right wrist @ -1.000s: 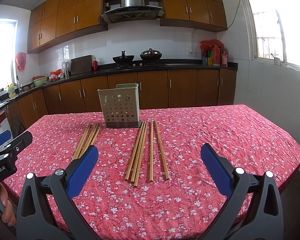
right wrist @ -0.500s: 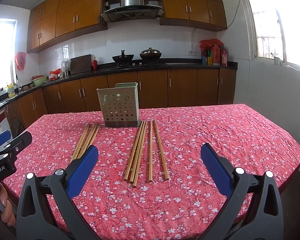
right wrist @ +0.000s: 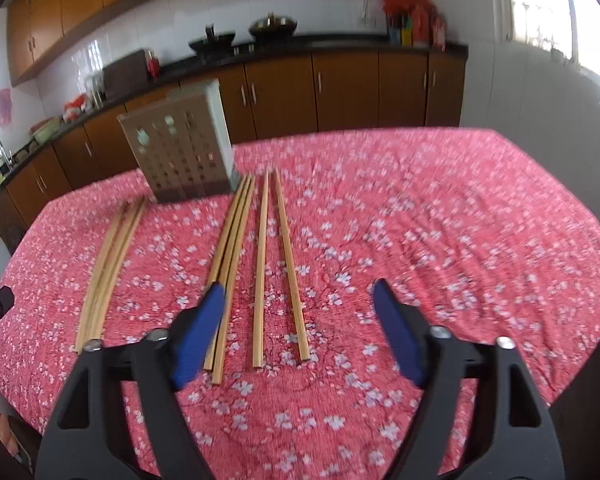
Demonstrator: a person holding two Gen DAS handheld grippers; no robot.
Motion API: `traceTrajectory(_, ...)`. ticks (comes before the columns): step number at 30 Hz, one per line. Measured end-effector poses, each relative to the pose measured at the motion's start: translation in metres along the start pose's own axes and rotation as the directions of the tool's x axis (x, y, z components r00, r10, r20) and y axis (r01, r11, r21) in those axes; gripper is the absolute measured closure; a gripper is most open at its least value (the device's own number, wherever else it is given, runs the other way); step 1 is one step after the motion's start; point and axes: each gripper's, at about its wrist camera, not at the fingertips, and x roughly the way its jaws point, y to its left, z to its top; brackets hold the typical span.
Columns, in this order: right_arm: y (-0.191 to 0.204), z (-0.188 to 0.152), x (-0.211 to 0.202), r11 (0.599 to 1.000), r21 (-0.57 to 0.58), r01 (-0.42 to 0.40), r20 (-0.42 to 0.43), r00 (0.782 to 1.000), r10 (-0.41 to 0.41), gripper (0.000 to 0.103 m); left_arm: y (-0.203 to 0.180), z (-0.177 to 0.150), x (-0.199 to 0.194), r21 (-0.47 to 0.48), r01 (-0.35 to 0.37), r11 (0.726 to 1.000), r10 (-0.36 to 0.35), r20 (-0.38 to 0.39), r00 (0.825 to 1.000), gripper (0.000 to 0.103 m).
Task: Organize utensils
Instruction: 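Grasp one wooden chopstick with the left gripper while the right gripper grasps another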
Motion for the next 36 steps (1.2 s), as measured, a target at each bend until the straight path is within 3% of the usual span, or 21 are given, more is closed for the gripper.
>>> traceTrajectory(2,-0.001,0.003,0.018,1.0,0.014,-0.013,-0.049,0.999,0.014,0.054,0.002,0.004,0.012,-0.005,0.017,1.0,-0.017,-0.025,1.0,0.005)
traceTrajectory(8,0.0,0.004,0.05,1.0,-0.001,-0.008,-0.143,0.99,0.007,0.073,-0.001,0.009,0.045,-0.009,0.076,0.997,-0.076,-0.116,0.99,0.036)
traceTrajectory(14,-0.002,0.006,0.049,1.0,-0.013,0.012,-0.118,0.993,-0.013,0.091,-0.009,0.008,0.073,-0.006,0.125,0.992,-0.123,-0.205,0.971,0.062)
traceTrajectory(20,-0.006,0.004,0.044,1.0,-0.01,0.011,-0.112,0.994,-0.012,0.092,-0.018,0.003,0.09,0.033,0.124,0.992,-0.111,-0.269,0.957,0.079)
traceTrajectory(31,-0.003,0.008,0.056,1.0,-0.021,0.01,-0.105,0.994,-0.012,0.092,-0.021,0.005,0.099,0.034,0.13,0.991,-0.115,-0.285,0.952,0.08)
traceTrajectory(36,0.0,0.009,0.058,0.999,-0.032,0.01,-0.103,0.995,-0.014,0.092,-0.03,0.004,0.102,0.069,0.12,0.99,-0.095,-0.29,0.952,0.089)
